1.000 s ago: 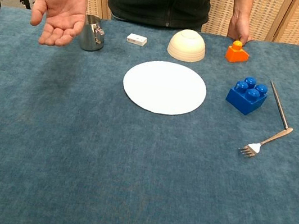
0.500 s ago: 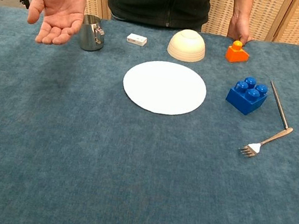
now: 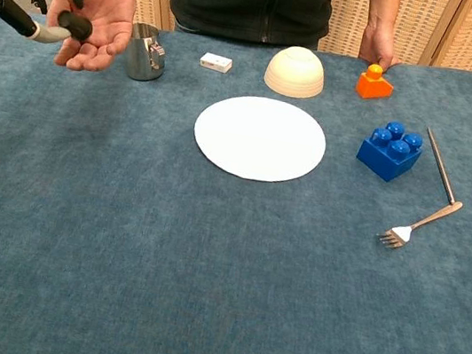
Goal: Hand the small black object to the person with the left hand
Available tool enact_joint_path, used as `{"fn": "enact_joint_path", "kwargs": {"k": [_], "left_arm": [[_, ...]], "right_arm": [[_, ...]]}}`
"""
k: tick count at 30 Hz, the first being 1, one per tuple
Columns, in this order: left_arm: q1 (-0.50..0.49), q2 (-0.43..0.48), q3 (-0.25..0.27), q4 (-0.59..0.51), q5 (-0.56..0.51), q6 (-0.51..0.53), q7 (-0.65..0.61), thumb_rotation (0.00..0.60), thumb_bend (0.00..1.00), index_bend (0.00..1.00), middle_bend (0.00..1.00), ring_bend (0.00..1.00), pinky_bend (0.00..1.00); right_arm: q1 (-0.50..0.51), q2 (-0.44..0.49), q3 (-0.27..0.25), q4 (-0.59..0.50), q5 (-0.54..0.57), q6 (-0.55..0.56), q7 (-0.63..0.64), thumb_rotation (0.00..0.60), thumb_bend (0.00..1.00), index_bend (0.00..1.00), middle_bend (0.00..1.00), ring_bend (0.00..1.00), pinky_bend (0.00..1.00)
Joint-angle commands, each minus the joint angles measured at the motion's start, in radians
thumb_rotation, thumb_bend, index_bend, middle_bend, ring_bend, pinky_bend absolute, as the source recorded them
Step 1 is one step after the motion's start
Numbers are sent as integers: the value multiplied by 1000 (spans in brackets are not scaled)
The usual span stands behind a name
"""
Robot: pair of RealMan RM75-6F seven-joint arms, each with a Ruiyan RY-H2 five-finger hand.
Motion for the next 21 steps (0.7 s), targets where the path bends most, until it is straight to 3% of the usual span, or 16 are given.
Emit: {"fn": "enact_joint_path", "kwargs": {"k": [1,12,16,21], "left_arm": [[7,18,-3,-24,-8,5,-7,600,104,0,0,0,0],[83,112,9,-100,102,134,-111,600,101,0,0,0,0],[214,189,74,-110,143,268,-173,600,133,0,0,0,0],[320,214,129,-54,145,347,-236,600,162,0,0,0,0]], "right_arm": [[0,-1,-1,0,-2,0,-2,600,0,0,0,0,0],[-2,2,-3,-6,-10,8,2,600,0,0,0,0,0],[-5,3,-9,-13,-28,18,0,600,0,0,0,0,0],[-9,4,-14,-18,-44,29,-2,600,0,0,0,0,0]]}}
